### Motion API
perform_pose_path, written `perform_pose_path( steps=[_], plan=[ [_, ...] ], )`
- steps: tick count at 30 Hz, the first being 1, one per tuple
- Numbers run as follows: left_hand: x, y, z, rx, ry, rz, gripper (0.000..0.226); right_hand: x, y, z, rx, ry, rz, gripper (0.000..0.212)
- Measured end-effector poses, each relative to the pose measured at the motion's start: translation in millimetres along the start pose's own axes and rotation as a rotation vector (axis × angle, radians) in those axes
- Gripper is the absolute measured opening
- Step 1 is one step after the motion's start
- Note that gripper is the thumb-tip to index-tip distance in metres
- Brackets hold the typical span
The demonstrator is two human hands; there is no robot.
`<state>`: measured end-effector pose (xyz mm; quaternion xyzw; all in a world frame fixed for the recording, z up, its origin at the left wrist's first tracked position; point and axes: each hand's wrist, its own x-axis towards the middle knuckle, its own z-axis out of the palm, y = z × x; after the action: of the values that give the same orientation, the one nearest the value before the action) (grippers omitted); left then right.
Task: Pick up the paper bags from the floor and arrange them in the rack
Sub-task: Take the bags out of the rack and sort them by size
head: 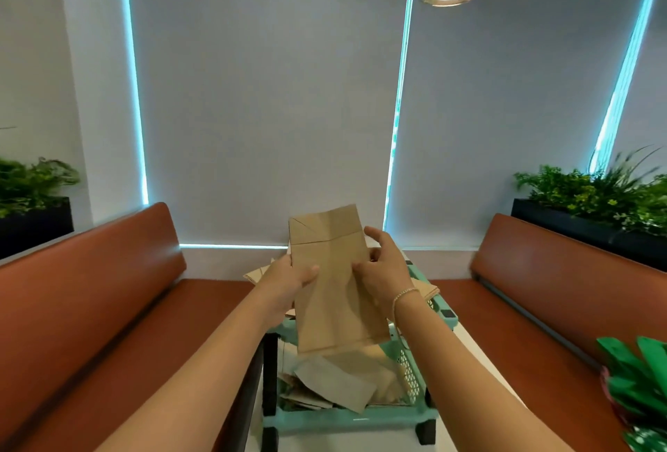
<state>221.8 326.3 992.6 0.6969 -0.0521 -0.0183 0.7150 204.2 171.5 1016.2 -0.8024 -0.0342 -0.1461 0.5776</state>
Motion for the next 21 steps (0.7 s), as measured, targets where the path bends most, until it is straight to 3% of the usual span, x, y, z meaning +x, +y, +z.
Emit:
perform_pose_path(
  steps=[4,8,14,21],
  plan=[
    [7,-2,6,-0.004,0.11,0.025,0.024,9,15,-12,-0.057,-0.012,0.041,0.054],
    [9,-5,4,-0.023,0.223,0.029,0.017,24,44,-44,-0.397,0.04,0.114,0.054],
    [10,-12,5,-0.05,0.308,0.063,0.017,50,75,-77,-0.862,0.113,0.29,0.033],
    [13,-21,-1,0.006,0.272,0.062,0.015,65,83,-64,-1.044,0.054,0.328,0.052]
  ],
)
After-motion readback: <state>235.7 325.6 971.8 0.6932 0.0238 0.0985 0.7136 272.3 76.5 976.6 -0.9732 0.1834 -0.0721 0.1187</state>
